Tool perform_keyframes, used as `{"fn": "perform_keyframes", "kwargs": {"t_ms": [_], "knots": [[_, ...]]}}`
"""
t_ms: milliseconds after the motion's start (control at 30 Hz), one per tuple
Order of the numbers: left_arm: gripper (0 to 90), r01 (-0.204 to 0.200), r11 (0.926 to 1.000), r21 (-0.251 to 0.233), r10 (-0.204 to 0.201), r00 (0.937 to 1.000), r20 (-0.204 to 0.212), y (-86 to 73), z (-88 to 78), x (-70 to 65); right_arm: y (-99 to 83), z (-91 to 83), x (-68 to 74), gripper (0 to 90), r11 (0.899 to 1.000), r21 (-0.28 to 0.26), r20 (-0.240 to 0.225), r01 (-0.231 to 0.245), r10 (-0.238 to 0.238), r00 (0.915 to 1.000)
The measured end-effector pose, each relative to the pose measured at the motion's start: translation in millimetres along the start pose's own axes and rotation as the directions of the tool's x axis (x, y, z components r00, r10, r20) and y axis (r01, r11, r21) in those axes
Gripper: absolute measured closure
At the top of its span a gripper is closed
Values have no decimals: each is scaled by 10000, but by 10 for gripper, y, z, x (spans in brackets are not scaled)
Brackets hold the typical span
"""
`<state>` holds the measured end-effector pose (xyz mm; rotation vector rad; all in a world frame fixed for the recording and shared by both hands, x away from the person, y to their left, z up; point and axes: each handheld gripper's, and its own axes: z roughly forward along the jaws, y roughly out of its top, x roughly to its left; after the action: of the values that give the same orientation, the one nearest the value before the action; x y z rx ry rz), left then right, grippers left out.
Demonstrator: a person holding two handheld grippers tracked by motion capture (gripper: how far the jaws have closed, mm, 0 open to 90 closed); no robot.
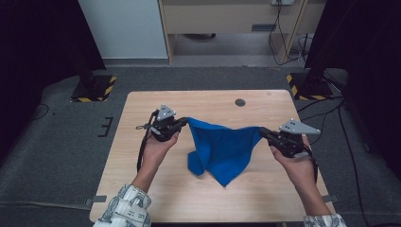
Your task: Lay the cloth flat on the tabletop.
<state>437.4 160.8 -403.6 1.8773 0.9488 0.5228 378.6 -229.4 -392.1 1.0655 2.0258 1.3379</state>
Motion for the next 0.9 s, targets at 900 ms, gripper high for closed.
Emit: {"fn": "perform_keyframes", "kwargs": {"t_ms": [900], "knots": [[873,206,9990,405,-194,9993,-314,145,-17,129,236,584,-373,875,9983,575,505,81,-110,9987]]}}
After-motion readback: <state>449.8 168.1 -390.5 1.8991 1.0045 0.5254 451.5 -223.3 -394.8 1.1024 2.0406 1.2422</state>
